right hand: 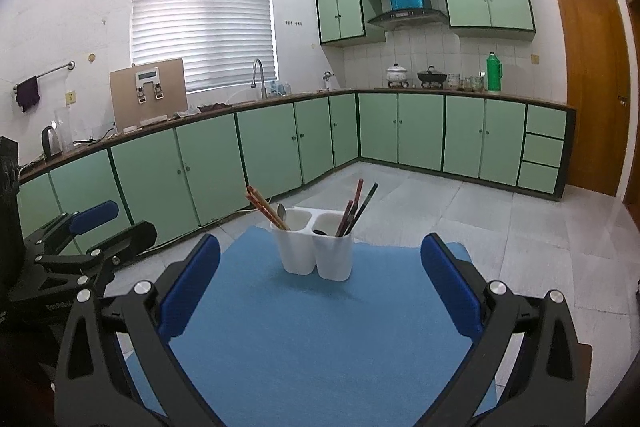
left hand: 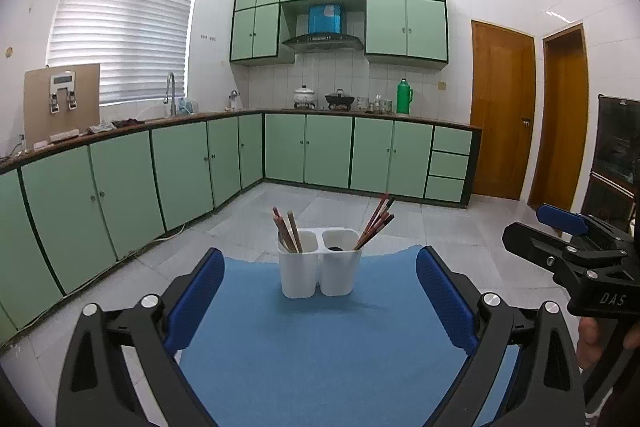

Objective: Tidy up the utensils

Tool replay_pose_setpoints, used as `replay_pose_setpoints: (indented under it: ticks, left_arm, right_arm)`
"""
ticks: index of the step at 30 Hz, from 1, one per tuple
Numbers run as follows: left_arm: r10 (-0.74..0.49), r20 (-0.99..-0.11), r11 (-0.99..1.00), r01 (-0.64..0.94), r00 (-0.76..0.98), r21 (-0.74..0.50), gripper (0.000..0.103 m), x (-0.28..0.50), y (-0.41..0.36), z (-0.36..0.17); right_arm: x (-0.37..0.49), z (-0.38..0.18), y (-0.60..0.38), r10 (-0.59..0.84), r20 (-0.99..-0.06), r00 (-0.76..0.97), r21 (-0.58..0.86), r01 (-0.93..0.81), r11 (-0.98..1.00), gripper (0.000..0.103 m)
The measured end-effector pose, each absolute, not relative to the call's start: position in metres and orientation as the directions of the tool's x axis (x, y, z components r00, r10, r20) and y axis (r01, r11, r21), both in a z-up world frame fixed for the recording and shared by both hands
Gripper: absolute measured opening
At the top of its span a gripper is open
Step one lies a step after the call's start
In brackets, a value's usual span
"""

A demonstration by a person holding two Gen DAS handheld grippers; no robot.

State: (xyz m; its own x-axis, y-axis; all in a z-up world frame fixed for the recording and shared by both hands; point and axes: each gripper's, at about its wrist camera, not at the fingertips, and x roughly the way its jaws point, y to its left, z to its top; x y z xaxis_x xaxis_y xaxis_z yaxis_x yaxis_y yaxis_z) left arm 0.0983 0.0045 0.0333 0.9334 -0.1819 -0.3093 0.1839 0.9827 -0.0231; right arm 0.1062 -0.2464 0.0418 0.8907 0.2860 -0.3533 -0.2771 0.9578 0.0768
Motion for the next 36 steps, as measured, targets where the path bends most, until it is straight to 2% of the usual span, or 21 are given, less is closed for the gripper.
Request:
replay_pose_setpoints:
  ticks: [10,36]
  left_arm:
    - [-0.184,-0.284,0.982,0.188,0.941,-0.014,0.095,0.086,0.004,0.040]
    - [-0.175,-0.282,0.984,0.180,0.943,-0.008,0.095,0.081,0.006,0.043]
  right_arm:
    - [0.092,0.052,-0.244,0.289,-0.324,0.901,0.058,-0.286,0.956,0.098]
    - [0.092,0.051,-0.235,0.285,-0.329,0.900,0.044,-0.287,0.957,0.098]
